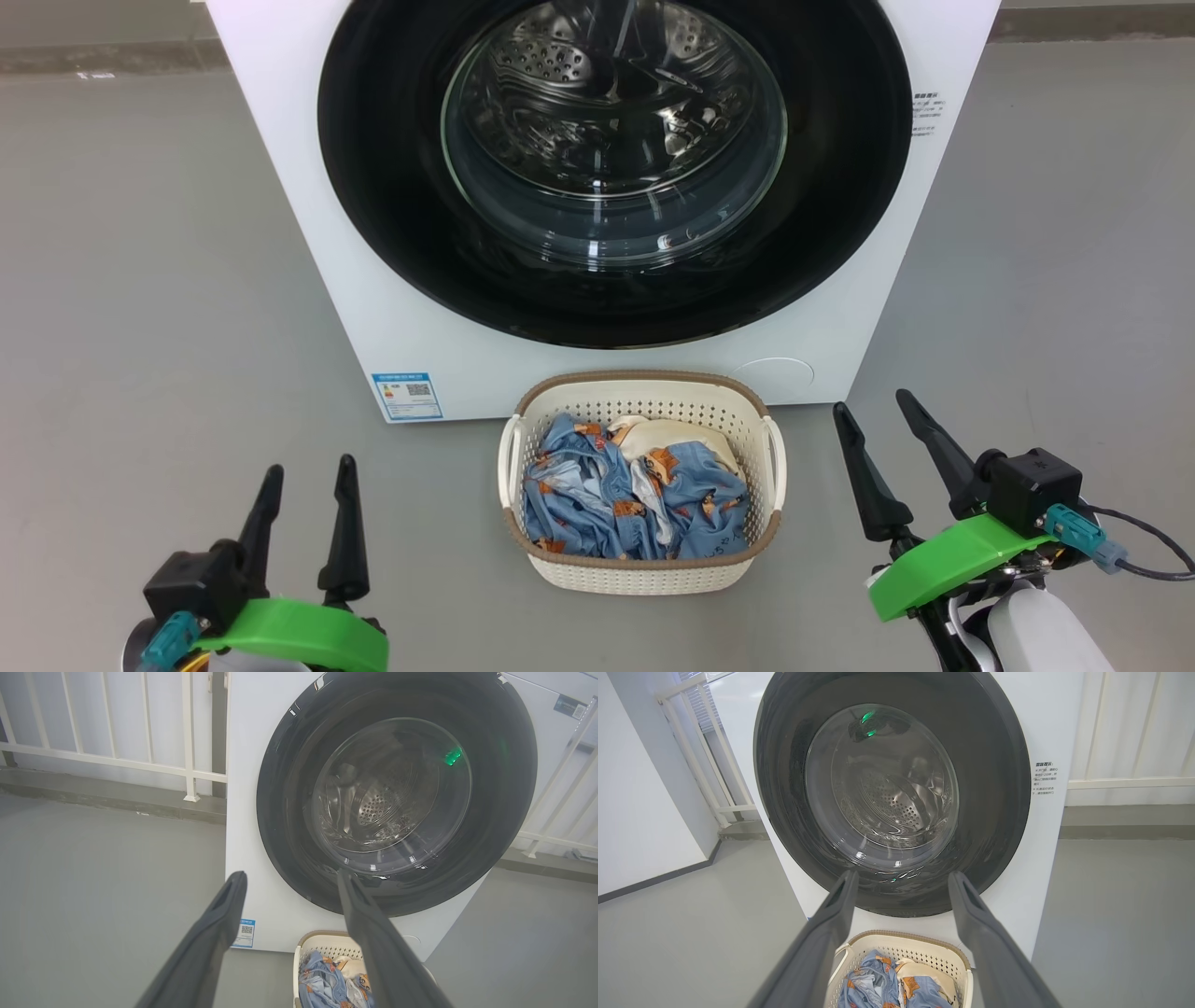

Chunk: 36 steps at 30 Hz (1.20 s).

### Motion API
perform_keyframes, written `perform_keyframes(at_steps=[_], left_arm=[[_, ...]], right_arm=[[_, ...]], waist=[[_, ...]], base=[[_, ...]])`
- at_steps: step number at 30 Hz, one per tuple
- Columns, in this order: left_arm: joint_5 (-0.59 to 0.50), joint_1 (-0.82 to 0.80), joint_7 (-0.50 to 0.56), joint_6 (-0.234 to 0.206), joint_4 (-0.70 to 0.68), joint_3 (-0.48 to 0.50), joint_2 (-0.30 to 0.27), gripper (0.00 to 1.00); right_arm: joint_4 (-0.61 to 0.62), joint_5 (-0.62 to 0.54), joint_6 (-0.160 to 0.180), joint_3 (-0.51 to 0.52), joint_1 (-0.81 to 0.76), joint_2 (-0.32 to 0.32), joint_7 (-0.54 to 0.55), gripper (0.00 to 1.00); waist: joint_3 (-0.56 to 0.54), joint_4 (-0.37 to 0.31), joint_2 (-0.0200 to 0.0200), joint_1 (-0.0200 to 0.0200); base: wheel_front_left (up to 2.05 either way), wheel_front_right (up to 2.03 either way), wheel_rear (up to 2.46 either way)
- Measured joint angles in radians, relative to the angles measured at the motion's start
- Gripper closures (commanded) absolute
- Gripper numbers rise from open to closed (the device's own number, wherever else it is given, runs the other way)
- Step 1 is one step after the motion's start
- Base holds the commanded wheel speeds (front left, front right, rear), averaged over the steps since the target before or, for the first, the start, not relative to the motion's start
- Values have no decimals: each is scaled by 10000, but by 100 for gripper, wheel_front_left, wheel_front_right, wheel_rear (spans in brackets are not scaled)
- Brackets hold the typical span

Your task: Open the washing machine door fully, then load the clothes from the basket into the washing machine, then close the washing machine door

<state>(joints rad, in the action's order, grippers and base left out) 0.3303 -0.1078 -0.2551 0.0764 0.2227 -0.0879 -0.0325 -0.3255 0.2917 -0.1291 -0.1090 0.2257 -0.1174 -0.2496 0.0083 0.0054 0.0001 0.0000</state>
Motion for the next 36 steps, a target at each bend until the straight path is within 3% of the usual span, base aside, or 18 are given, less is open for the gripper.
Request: perform_keyframes(at_steps=[36], left_arm=[[-138,-7,0,-2,38,0,0,0]], right_arm=[[-2,4,0,-63,0,-6,0,0]], waist=[[14,16,0,0]], base=[[0,1,-1]])
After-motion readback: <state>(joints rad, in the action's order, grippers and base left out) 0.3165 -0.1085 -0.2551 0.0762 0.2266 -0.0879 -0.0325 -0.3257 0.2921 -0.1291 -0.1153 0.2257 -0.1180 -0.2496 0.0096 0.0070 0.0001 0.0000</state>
